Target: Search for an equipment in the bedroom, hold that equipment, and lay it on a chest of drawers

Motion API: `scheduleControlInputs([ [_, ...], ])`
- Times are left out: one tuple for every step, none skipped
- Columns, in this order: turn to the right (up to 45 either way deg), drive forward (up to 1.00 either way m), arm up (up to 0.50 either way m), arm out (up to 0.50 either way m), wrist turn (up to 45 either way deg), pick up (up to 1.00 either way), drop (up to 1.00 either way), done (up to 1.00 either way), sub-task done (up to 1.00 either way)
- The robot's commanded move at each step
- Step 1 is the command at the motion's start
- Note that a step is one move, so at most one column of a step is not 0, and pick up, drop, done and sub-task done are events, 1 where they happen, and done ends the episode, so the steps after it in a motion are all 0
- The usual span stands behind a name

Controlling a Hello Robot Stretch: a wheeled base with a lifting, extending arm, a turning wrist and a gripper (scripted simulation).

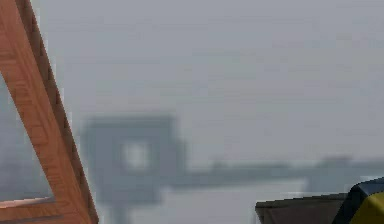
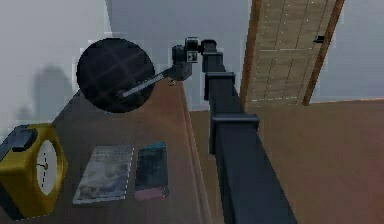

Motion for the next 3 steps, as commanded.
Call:
scheduleControlInputs([
  [0.0, 0.0, 0.0, 0.0, 0.0, 0.0, 1.0, 0.0, 0.0],
  [0.0, 0.0, 0.0, -0.1, 0.0, 0.0, 0.0, 0.0, 0.0],
  [0.0, 0.0, 0.0, 0.0, 0.0, 0.0, 0.0, 1.0, 0.0],
])
